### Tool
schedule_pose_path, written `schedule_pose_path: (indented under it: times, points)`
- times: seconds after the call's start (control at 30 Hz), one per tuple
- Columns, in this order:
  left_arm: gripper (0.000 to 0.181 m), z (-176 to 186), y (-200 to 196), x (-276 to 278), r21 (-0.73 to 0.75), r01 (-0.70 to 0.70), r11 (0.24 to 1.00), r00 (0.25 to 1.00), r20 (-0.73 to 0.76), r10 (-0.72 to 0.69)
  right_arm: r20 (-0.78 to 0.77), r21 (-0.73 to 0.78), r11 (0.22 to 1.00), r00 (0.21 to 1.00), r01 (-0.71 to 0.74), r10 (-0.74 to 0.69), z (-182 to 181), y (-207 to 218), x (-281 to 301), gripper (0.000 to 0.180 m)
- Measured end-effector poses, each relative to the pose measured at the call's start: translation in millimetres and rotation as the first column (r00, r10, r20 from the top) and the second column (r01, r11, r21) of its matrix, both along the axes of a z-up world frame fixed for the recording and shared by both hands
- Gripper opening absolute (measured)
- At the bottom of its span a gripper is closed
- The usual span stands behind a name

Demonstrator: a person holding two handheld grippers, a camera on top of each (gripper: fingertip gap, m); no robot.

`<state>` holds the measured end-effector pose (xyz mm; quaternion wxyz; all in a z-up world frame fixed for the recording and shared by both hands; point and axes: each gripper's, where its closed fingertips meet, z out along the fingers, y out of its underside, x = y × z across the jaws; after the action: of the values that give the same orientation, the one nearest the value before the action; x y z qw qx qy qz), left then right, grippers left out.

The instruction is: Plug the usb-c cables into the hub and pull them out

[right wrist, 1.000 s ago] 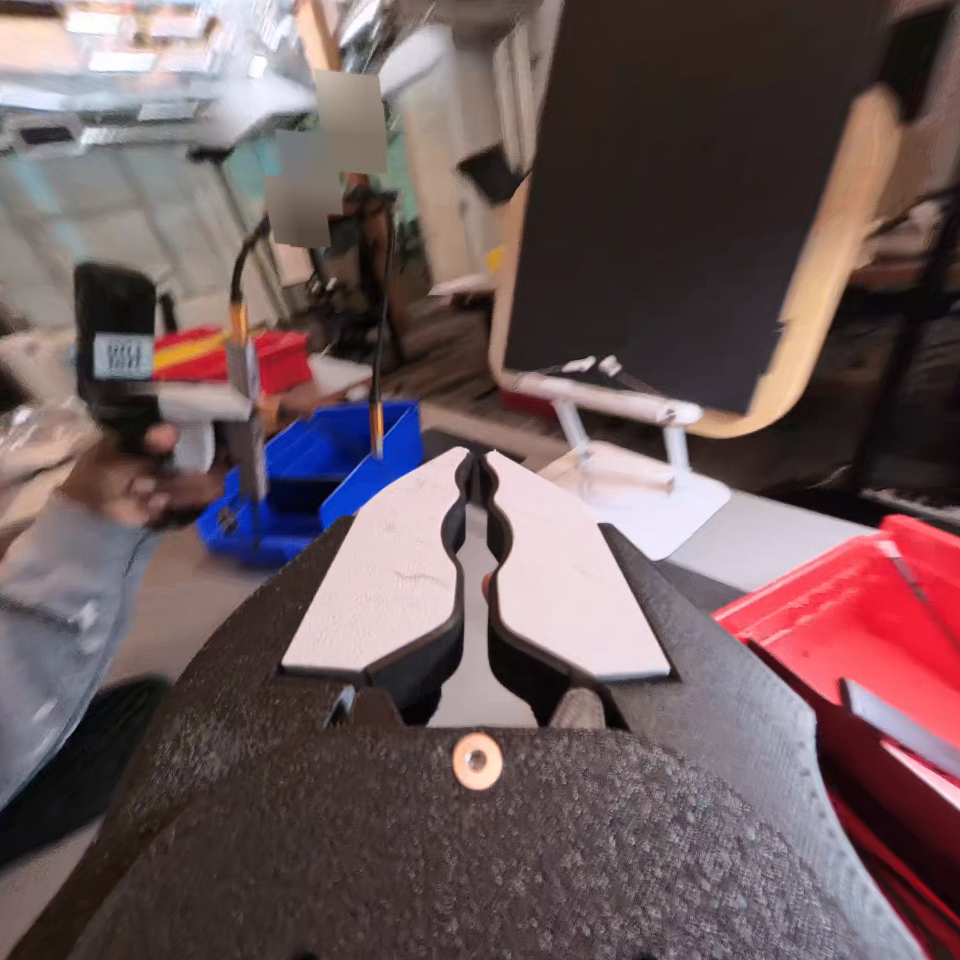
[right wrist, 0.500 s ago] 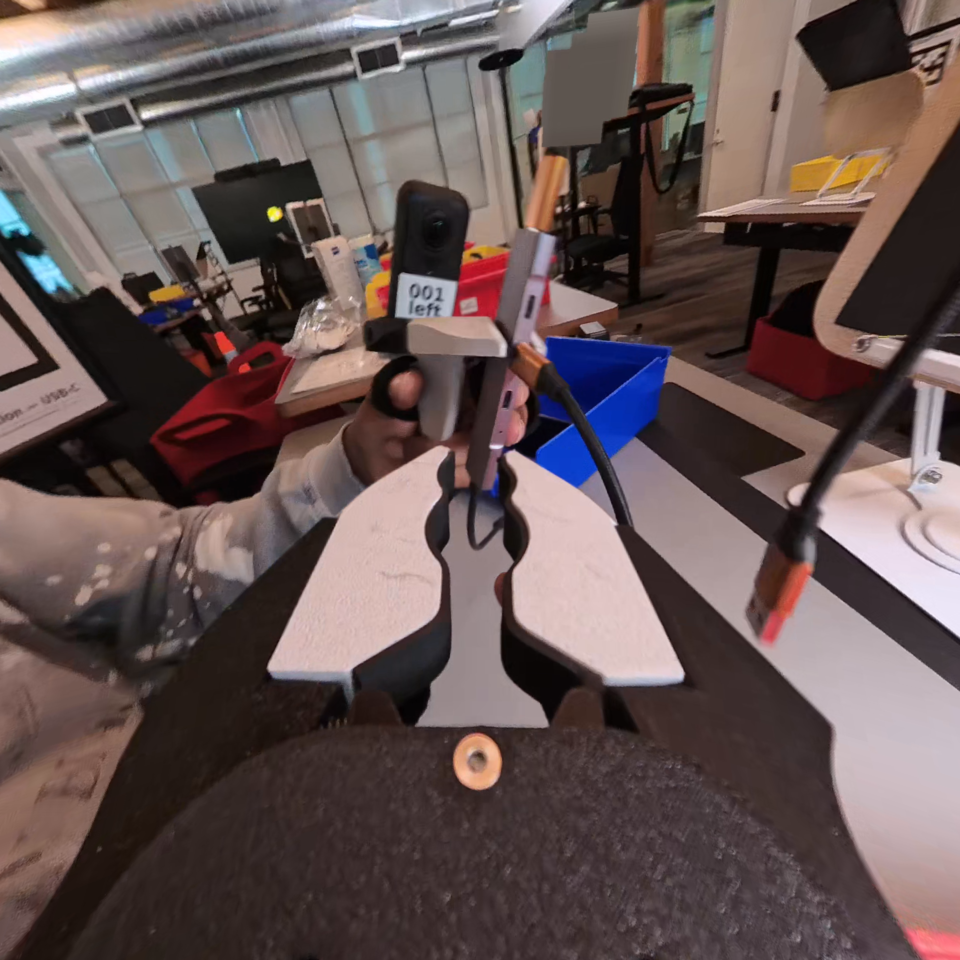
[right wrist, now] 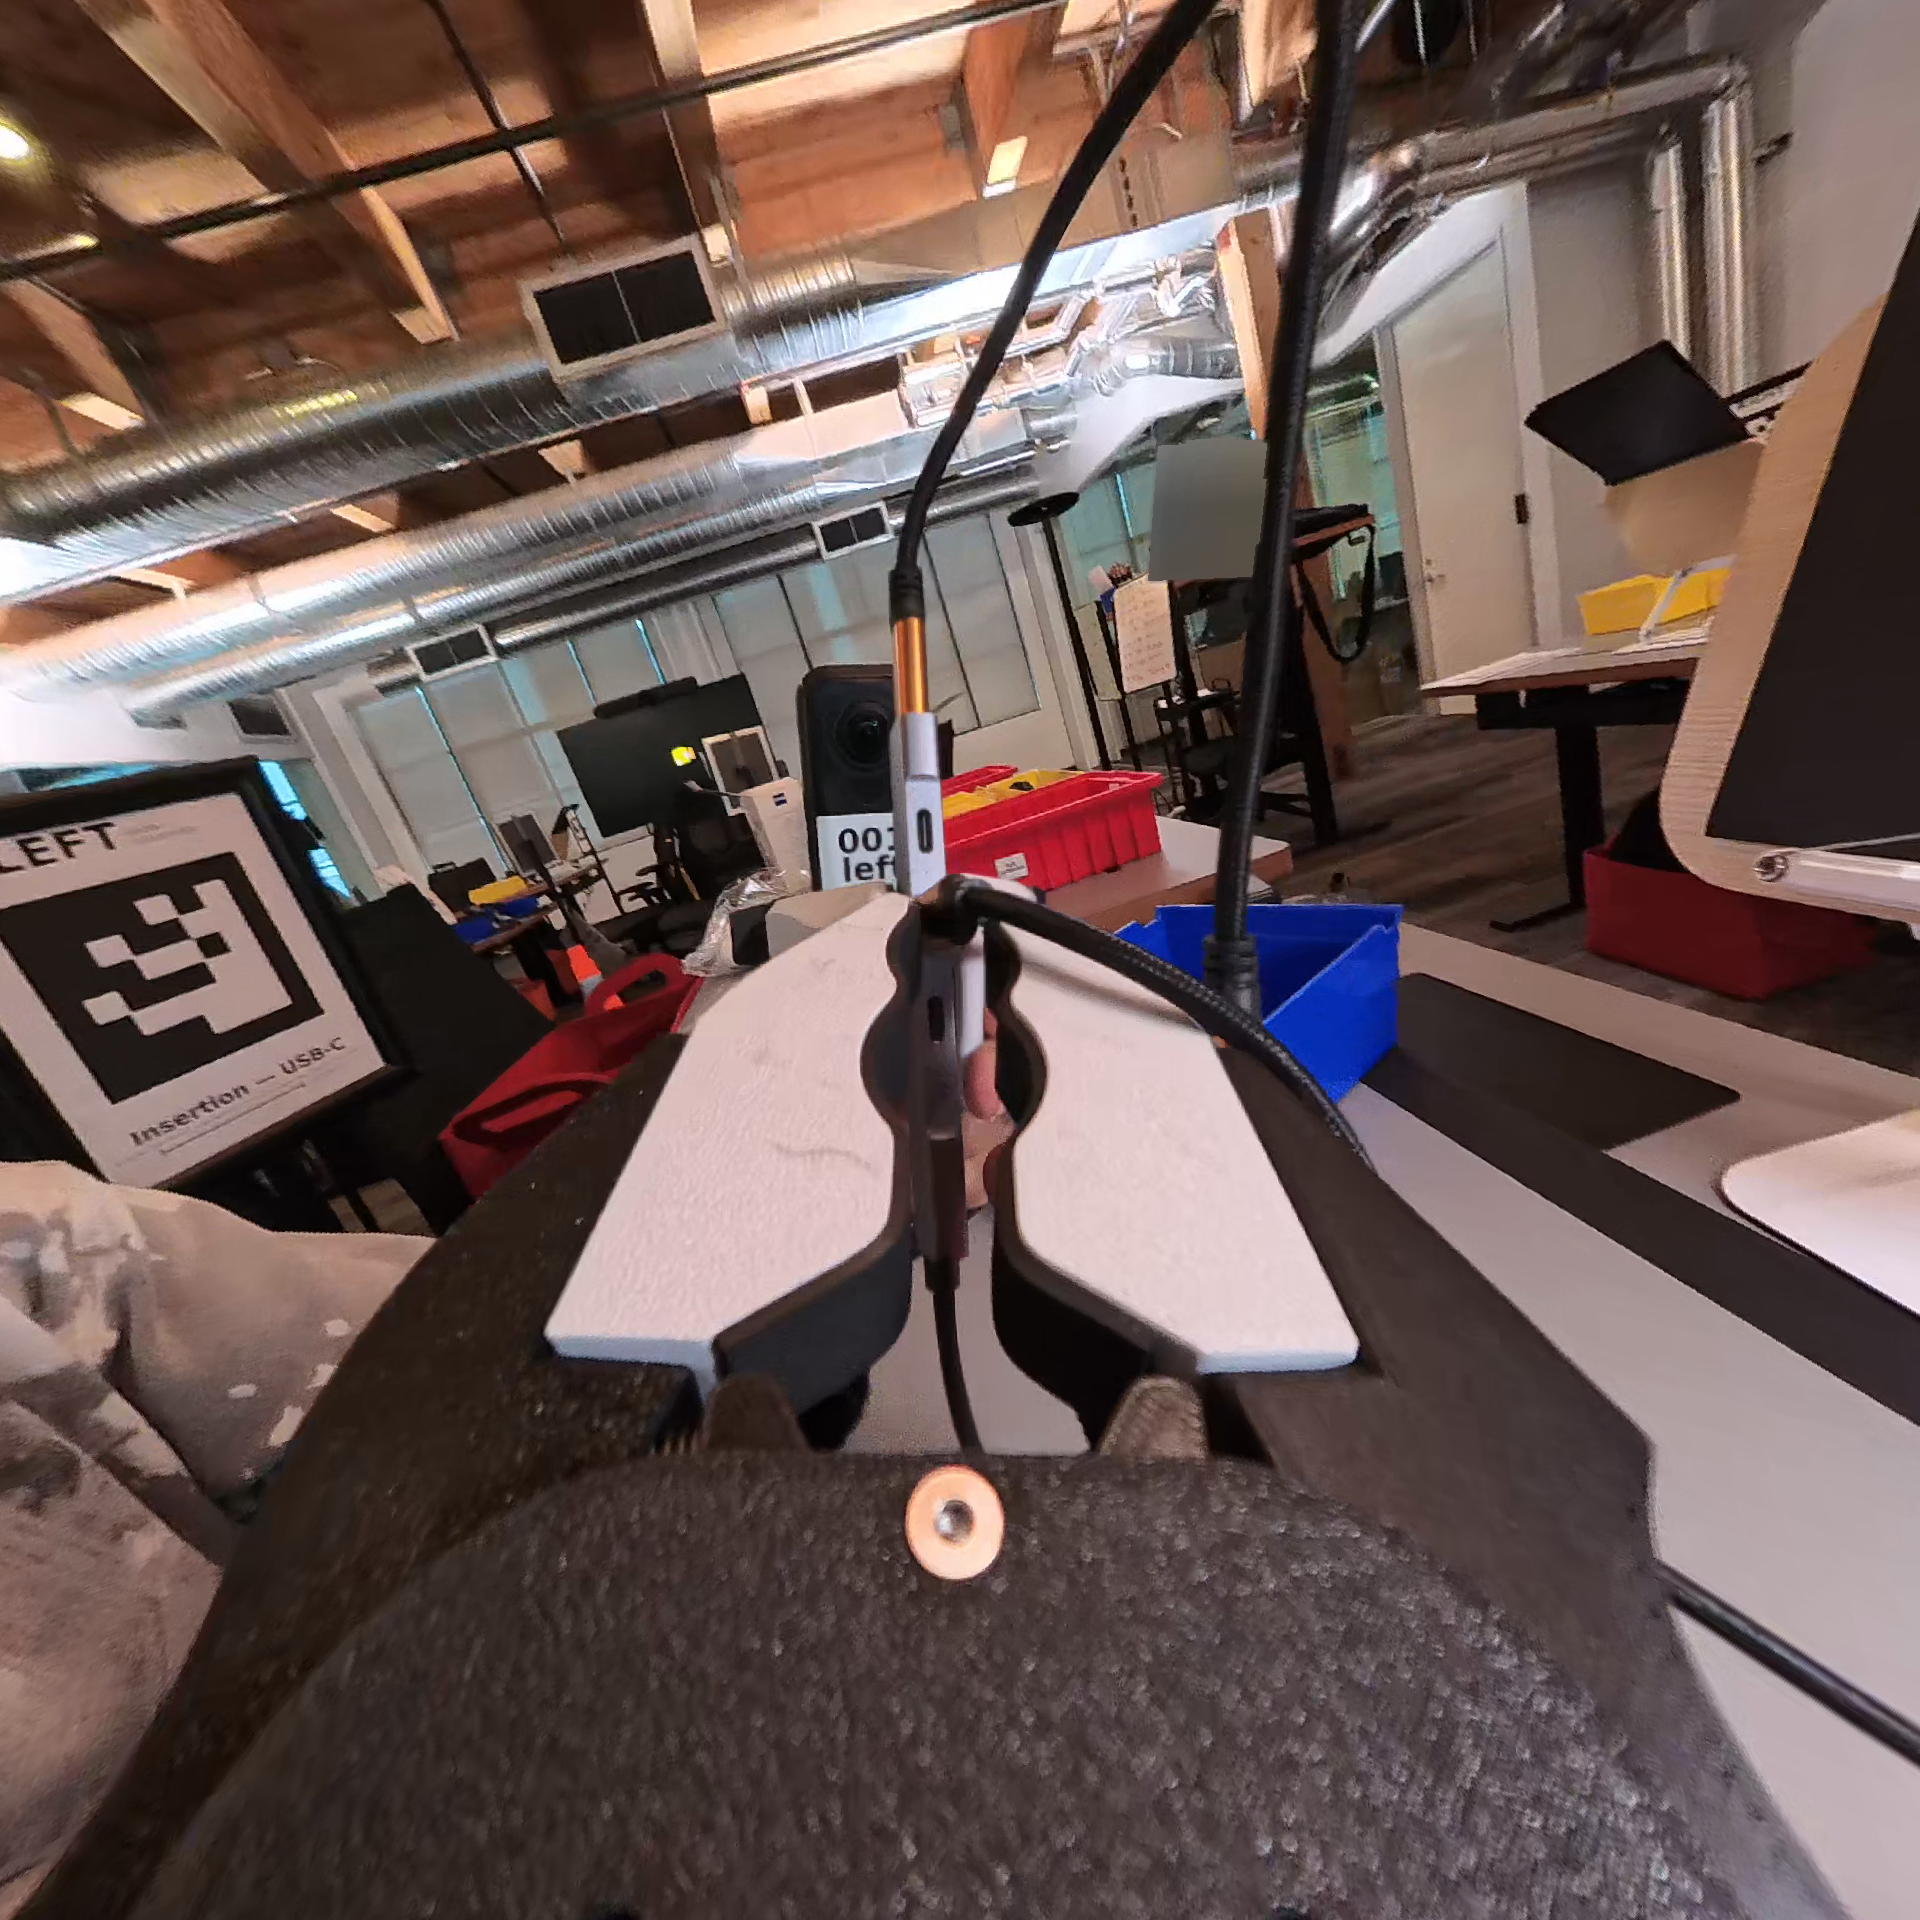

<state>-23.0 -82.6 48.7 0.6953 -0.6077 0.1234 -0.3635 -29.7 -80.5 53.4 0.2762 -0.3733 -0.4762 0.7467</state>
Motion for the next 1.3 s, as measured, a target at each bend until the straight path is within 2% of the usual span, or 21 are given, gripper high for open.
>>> schedule_pose_path:
  times: [0.33, 0.83, 0.87, 0.9, 0.93, 0.97, 1.03, 1.13, 1.2, 1.3]
  points:
    - [0.009, -0.3, -4.9, 7.7, -0.033, 0.063, 0.997, 0.998, -0.024, -0.064, -0.103, 0.064, 0.998, 0.994, -0.028, 0.035, 5.4, -8.1, 8.7, 0.006]
    - [0.009, 2.8, -3.1, 13.0, -0.019, 0.009, 1.000, 0.993, -0.121, -0.012, -0.124, 0.176, 0.981, 0.987, -0.076, 0.099, 2.9, -5.9, 17.4, 0.007]
    - [0.009, 5.0, -4.0, 10.7, -0.009, -0.001, 1.000, 0.993, -0.115, 0.000, -0.135, 0.169, 0.983, 0.986, -0.071, 0.094, 4.7, -3.6, 19.1, 0.007]
    - [0.010, 16.4, -10.8, -3.1, 0.034, -0.024, 0.999, 0.998, -0.055, 0.026, -0.201, 0.082, 0.996, 0.978, -0.036, 0.052, 18.4, 16.9, 28.8, 0.007]
    - [0.009, 36.6, -27.1, -32.8, 0.100, -0.070, 0.992, 0.996, 0.058, 0.065, -0.231, 0.016, 1.000, 0.973, -0.007, 0.010, 29.4, 44.9, 42.7, 0.006]
    - [0.009, 50.7, -46.4, -63.2, 0.146, -0.137, 0.980, 0.986, 0.112, 0.122, -0.251, 0.038, 0.998, 0.967, 0.050, -0.039, 34.0, 62.1, 55.9, 0.007]
    - [0.009, 56.4, -70.7, -88.6, 0.158, -0.231, 0.960, 0.973, 0.028, 0.229, -0.217, 0.151, 0.979, 0.971, 0.136, -0.102, 32.4, 69.0, 63.0, 0.007]
    - [0.010, 52.4, -73.4, -98.1, 0.122, -0.342, 0.932, 0.930, -0.100, 0.354, -0.105, 0.218, 0.952, 0.974, 0.217, -0.199, 24.8, 86.7, 48.5, 0.007]
    - [0.010, 45.8, -68.8, -99.3, 0.073, -0.358, 0.931, 0.922, -0.128, 0.364, 0.003, 0.269, 0.936, 0.972, 0.227, -0.236, 14.0, 99.0, 38.8, 0.007]
    - [0.009, 33.5, -60.8, -103.5, 0.005, -0.379, 0.925, 0.913, -0.158, 0.375, 0.208, 0.395, 0.878, 0.904, 0.271, -0.372, -12.1, 133.9, 25.2, 0.007]
